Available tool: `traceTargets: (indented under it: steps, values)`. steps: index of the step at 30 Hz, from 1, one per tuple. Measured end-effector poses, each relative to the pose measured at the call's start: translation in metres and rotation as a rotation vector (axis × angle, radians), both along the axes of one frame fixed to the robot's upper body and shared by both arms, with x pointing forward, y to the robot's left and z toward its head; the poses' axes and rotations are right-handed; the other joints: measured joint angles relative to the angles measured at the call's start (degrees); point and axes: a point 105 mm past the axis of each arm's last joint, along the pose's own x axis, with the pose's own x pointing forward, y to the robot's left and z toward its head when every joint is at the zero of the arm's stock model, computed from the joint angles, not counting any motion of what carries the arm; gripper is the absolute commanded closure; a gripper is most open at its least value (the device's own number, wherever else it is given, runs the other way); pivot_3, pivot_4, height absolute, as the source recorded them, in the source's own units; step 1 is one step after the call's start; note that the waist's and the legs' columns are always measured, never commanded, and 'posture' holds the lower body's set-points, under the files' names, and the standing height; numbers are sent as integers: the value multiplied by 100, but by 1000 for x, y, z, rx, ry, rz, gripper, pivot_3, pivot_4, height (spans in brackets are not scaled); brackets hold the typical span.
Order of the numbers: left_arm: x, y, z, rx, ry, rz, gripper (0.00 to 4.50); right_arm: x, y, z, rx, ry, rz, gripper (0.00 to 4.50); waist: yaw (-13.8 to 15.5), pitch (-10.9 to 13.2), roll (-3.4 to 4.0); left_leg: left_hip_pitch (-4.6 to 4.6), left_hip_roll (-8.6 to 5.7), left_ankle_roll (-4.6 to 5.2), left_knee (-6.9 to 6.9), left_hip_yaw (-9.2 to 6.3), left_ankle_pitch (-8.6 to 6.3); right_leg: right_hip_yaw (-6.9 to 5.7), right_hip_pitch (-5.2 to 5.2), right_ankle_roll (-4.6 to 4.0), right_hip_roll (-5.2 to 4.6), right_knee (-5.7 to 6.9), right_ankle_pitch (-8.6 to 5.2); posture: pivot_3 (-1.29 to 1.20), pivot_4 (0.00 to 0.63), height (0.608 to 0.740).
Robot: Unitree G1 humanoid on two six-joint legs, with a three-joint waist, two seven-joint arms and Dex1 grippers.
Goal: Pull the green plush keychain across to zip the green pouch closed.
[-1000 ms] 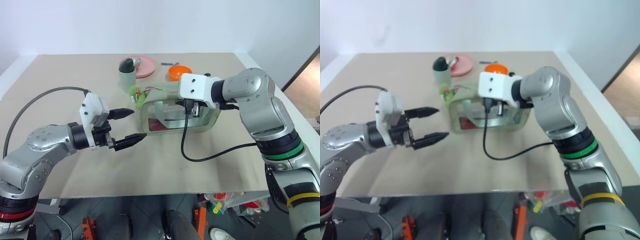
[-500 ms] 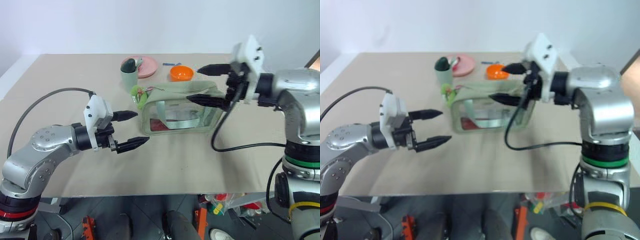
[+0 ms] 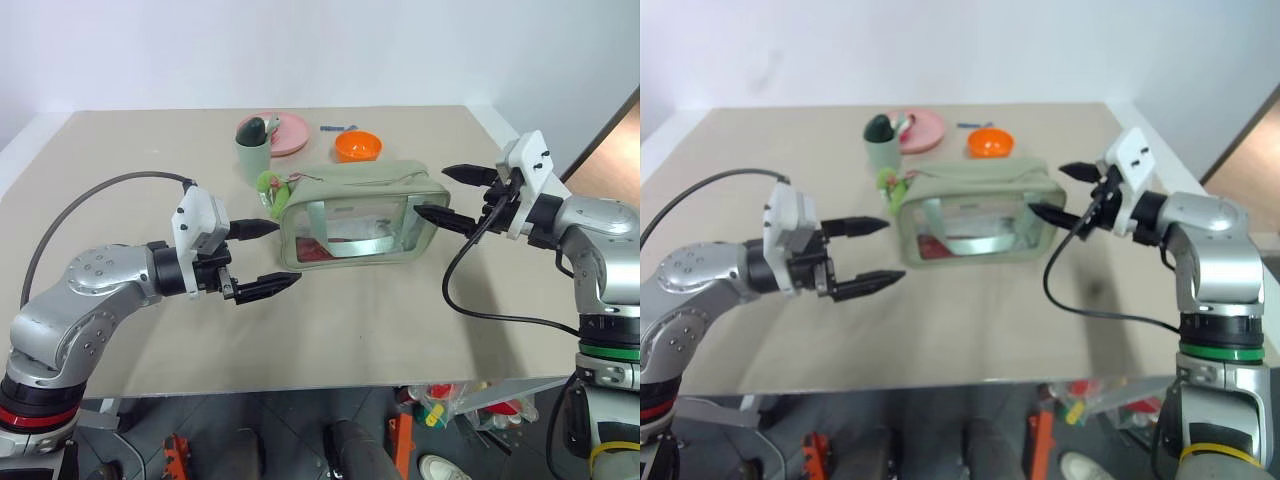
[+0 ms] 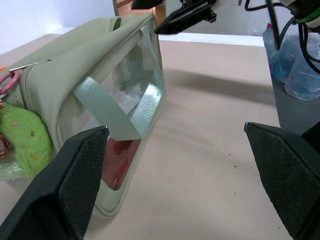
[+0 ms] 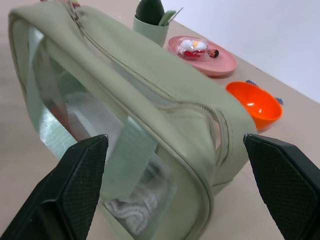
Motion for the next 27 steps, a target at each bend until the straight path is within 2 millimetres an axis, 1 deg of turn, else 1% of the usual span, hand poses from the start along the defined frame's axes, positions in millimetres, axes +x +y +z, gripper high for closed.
traceTargets:
  steps: [2, 3, 5, 8, 9, 13, 14, 15, 19, 24, 27]
  values:
    - [0, 0, 0, 0, 0, 0, 0, 3, -3, -5, 6, 13, -6, 12, 2, 0, 0, 0, 0, 0, 0, 0, 0, 0, 0, 0, 0, 0, 0, 0, 150, 740]
    - [0, 0, 0, 0, 0, 0, 0, 4, -4, -7, 8, 16, -8, 521, 2, 0, 0, 0, 0, 0, 0, -1, 0, 0, 0, 0, 0, 0, 0, 0, 150, 740]
    - [0, 0, 0, 0, 0, 1, 0, 5, -6, -8, 13, 18, -8, 1082, 2, 0, 0, 0, 1, 0, -1, -1, 0, 0, 0, 0, 1, 0, 0, 0, 150, 740]
    - [0, 0, 0, 0, -1, 2, 0, 5, -5, -9, 27, 22, 4, 2130, 2, 0, 0, 0, 1, 0, -1, -1, 0, -1, -1, 0, 1, 0, 0, 0, 150, 740]
    - [0, 0, 0, 0, -1, 3, 0, 5, -4, -9, 28, 22, 5, 2557, 2, 0, 0, 0, 1, 0, -1, -1, 0, -1, 0, 0, 1, 0, 0, 0, 150, 740]
    - [0, 0, 0, 1, -3, 7, 0, 4, -2, -10, 47, 23, 23, 4016, -4, 0, 0, 2, 1, 0, 0, 0, 0, 1, 1, 1, 1, 0, 1, 0, 150, 740]
    - [0, 0, 1, 1, -4, 7, 0, 4, 0, -10, 55, 24, 30, 4322, -7, 0, 0, 2, 2, 0, 0, 0, 0, 1, 1, 1, 2, 0, 1, 0, 150, 740]
    - [0, -1, 1, 1, -5, 7, 0, 4, 2, -11, 63, 26, 39, 4465, -8, 0, 0, 3, 3, 0, 0, 0, 0, 1, 0, 0, 4, 1, 1, 0, 150, 740]
    - [0, 0, 1, -1, -7, 19, 0, 1, 14, -12, 74, 17, 88, 4465, -6, 0, 0, 3, 3, 1, -1, -3, 0, 0, 1, 0, 4, 2, 2, 0, 150, 740]
    - [1, 1, 0, -2, -4, 23, 0, -15, 42, -13, 62, -16, 213, 4465, -4, 0, 0, 0, 3, 1, -1, -3, 0, 0, -1, 1, 3, 1, 1, 0, 150, 740]
    - [1, 1, 0, -2, -3, 24, 0, -23, 55, -10, 61, -37, 272, 4465, 0, 0, 0, -1, 2, 0, -1, -3, 0, -1, -1, 2, 2, 1, 1, 0, 150, 740]
